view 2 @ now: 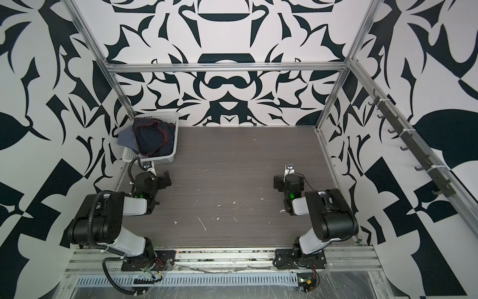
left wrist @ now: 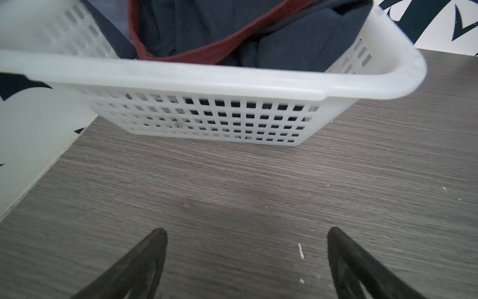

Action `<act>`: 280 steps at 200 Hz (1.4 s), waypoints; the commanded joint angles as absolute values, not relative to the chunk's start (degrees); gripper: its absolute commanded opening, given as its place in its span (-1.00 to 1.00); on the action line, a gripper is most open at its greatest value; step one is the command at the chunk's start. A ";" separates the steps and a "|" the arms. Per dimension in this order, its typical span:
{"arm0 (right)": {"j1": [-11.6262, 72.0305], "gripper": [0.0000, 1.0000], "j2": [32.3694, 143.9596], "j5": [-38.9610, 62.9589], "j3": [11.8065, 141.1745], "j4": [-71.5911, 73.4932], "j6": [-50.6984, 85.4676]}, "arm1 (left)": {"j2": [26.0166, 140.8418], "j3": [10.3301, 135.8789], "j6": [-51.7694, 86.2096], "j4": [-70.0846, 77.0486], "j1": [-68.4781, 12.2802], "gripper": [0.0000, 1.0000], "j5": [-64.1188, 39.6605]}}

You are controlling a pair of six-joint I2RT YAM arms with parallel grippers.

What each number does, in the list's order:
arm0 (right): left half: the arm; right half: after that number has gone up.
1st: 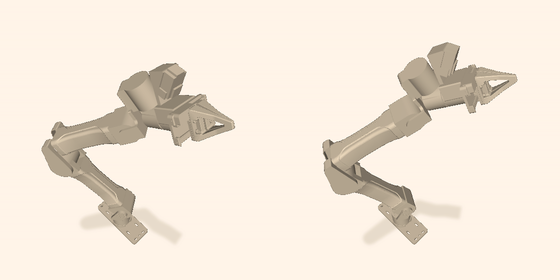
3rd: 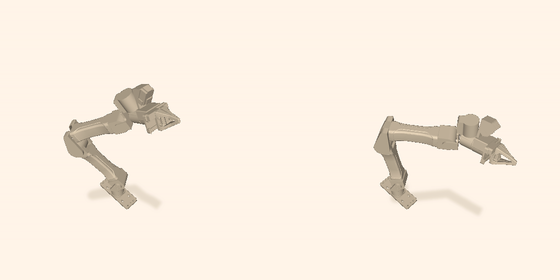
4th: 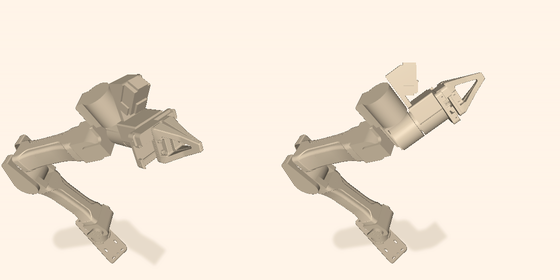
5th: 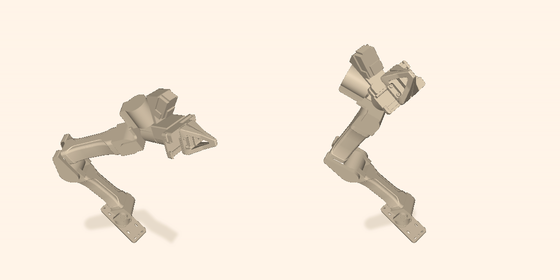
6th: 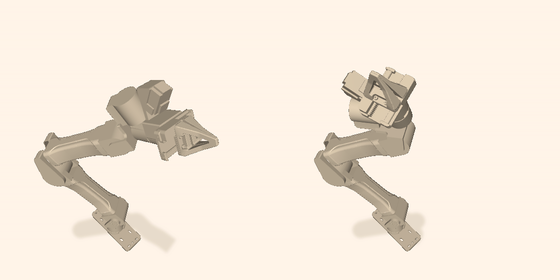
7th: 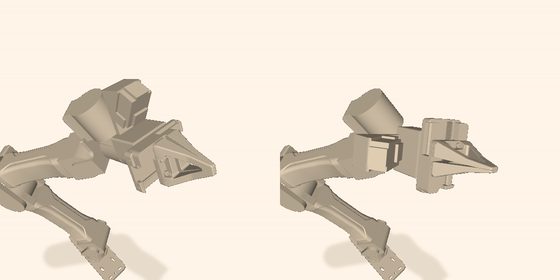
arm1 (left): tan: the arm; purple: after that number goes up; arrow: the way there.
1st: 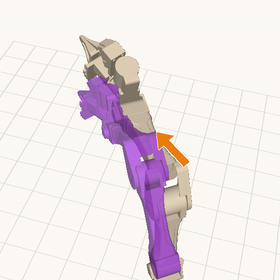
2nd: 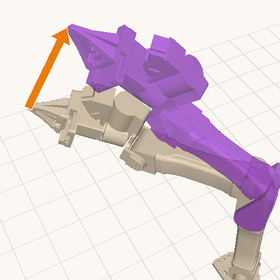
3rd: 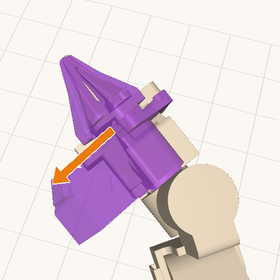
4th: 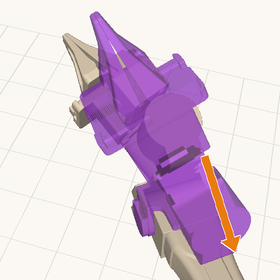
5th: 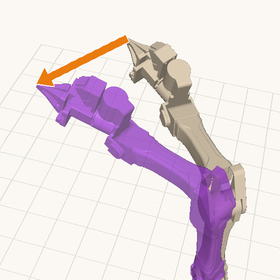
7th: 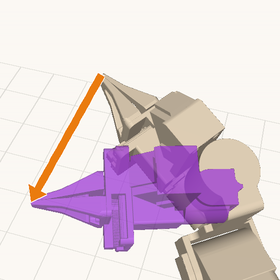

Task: Fold and stack tank tops
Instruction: Pick up the tank top from the basket.

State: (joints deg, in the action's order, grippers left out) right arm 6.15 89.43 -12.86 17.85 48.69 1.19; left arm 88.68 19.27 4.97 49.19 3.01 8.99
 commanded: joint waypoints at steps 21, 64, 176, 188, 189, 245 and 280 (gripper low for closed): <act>6.60 0.99 89.17 -14.41 19.86 53.50 -0.34 | 89.52 21.22 5.98 53.70 3.35 0.98 9.73; 6.62 0.99 89.14 -14.41 19.86 53.44 -0.35 | 89.53 21.27 5.97 53.70 3.35 0.98 9.69; 6.60 0.99 89.21 -13.97 19.94 53.44 -0.62 | 89.57 21.21 5.89 53.65 3.40 0.98 9.57; 6.64 0.99 89.21 -13.97 19.95 53.37 -0.62 | 89.61 21.32 5.89 53.61 3.42 0.98 9.58; 6.62 0.99 89.21 -13.97 19.95 53.40 -0.62 | 89.59 21.34 5.89 53.61 3.38 0.99 9.58; 6.80 0.99 87.12 -11.60 19.11 53.31 -1.28 | 87.83 19.38 5.26 55.74 3.17 0.98 6.75; 9.21 0.99 73.50 -12.81 16.26 47.63 -3.35 | 74.64 14.99 0.09 54.22 -3.40 0.98 13.96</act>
State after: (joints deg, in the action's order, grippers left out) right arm 7.31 83.83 -12.38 17.15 50.00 -1.02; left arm 83.02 17.23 4.08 52.64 0.69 9.82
